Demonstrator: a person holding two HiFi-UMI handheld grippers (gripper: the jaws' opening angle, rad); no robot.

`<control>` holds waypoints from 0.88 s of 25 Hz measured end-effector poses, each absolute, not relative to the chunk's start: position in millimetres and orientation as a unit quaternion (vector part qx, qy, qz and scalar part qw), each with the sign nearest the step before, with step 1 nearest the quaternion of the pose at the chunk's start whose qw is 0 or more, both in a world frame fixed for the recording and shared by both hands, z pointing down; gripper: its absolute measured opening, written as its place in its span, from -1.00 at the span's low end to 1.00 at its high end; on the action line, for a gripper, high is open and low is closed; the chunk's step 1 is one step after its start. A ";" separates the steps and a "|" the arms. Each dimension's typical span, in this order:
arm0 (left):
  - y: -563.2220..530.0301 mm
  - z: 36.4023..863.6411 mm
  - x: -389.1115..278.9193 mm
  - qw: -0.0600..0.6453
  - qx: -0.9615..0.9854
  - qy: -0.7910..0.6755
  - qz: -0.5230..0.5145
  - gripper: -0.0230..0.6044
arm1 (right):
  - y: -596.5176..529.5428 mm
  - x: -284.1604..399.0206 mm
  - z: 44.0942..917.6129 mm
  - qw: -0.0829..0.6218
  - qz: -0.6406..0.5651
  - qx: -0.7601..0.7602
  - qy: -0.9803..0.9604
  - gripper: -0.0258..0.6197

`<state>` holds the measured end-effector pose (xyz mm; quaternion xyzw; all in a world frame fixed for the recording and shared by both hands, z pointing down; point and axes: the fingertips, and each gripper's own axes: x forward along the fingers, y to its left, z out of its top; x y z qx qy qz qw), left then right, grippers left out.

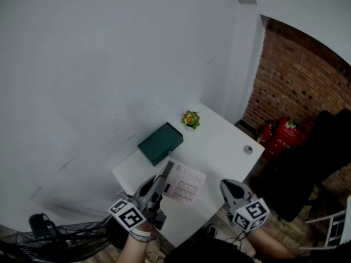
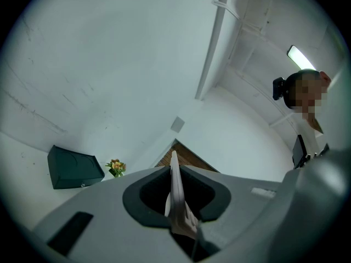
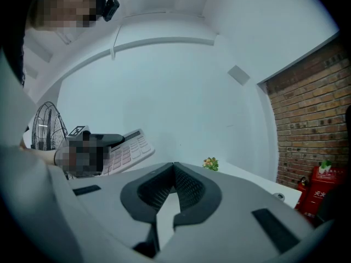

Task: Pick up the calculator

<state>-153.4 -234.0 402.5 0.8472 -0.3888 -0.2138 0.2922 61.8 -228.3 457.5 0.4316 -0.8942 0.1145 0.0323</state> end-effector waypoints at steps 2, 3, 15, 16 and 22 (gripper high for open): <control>-234.8 403.7 -151.9 0.293 0.848 -0.386 -0.213 -0.78 | -228.2 63.3 458.0 0.032 0.115 0.432 -0.894 -0.91; -235.5 403.9 -151.3 0.294 0.848 -0.385 -0.213 -0.78 | -228.6 64.2 457.8 0.032 0.115 0.434 -0.893 -0.91; -245.3 416.3 -146.9 0.307 0.848 -0.379 -0.205 -0.78 | -231.8 71.5 459.0 0.034 0.115 0.448 -0.886 -0.91; -245.7 417.2 -146.4 0.308 0.848 -0.378 -0.205 -0.78 | -231.8 72.2 458.8 0.033 0.115 0.449 -0.885 -0.91; -247.5 421.2 -145.5 0.312 0.850 -0.372 -0.204 -0.78 | -231.1 71.9 460.5 0.033 0.112 0.454 -0.883 -0.91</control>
